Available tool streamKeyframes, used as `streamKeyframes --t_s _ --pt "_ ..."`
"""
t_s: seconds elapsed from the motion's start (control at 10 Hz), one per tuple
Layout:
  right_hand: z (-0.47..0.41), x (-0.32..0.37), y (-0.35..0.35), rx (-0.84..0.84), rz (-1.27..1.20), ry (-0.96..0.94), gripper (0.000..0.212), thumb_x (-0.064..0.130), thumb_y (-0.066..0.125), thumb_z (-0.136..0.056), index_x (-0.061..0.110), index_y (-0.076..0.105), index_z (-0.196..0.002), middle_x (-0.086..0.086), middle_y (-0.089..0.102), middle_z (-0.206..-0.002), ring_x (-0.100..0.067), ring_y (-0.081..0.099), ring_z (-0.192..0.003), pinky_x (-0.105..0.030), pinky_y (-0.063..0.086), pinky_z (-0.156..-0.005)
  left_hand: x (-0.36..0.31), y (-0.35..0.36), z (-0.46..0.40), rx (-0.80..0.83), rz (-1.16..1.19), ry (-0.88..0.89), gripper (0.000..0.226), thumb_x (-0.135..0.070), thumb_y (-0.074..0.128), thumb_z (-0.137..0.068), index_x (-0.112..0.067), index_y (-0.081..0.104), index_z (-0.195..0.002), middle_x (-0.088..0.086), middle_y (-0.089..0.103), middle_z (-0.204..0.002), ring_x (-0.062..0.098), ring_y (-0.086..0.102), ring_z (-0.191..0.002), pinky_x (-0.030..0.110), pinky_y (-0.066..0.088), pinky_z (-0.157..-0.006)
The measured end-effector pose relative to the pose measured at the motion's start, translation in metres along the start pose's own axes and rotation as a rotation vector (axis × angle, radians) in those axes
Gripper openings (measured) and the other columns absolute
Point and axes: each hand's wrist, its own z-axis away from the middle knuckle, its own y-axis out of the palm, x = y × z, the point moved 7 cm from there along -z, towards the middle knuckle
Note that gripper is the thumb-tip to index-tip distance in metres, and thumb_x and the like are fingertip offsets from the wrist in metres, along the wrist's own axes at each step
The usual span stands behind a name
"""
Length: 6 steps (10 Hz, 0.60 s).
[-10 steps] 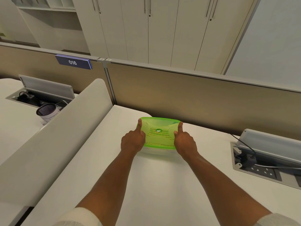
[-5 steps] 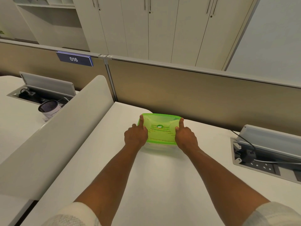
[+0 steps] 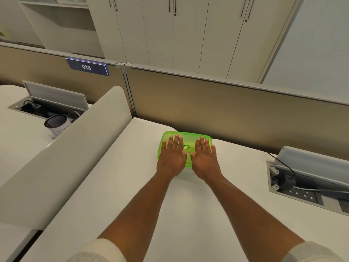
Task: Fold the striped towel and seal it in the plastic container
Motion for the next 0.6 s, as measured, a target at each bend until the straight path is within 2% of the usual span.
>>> streamKeyframes --t_s 0.2,0.4,0.5,0.6 --pt "0.003 0.0 0.002 -0.021 0.052 0.014 0.059 0.035 0.02 -0.102 0.008 0.007 -0.153 -0.012 0.005 -0.163 -0.025 0.003 -0.15 -0.045 0.001 -0.12 -0.001 0.001 0.002 -0.016 -0.025 -0.006 0.062 -0.039 0.021 -0.102 -0.012 0.006 -0.156 0.008 0.005 -0.165 0.027 0.001 -0.153 0.047 0.0 -0.124" --pt "0.004 0.002 -0.006 0.055 -0.004 0.003 0.059 0.034 0.022 -0.103 0.007 0.005 -0.153 -0.012 0.003 -0.163 -0.026 0.0 -0.15 -0.045 0.0 -0.12 -0.005 -0.006 0.003 0.047 0.002 -0.012 0.063 -0.036 0.023 -0.103 -0.009 0.002 -0.155 0.011 0.0 -0.165 0.028 -0.003 -0.152 0.046 -0.002 -0.123" --pt "0.004 0.003 -0.014 0.07 -0.046 0.008 0.059 0.032 0.024 -0.103 0.008 0.004 -0.153 -0.011 0.002 -0.163 -0.025 0.0 -0.15 -0.044 0.0 -0.12 -0.012 -0.015 0.005 0.039 0.029 -0.004 0.062 -0.035 0.023 -0.104 -0.008 0.002 -0.155 0.011 -0.001 -0.165 0.027 -0.003 -0.152 0.046 -0.002 -0.123" --pt "0.009 -0.001 -0.035 0.004 -0.078 0.006 0.06 0.031 0.026 -0.102 0.008 0.004 -0.153 -0.011 0.0 -0.163 -0.025 -0.001 -0.15 -0.044 0.001 -0.12 -0.03 -0.034 0.009 -0.03 0.029 0.044 0.061 -0.033 0.023 -0.104 -0.008 0.002 -0.155 0.011 -0.002 -0.165 0.027 -0.004 -0.153 0.045 -0.001 -0.123"
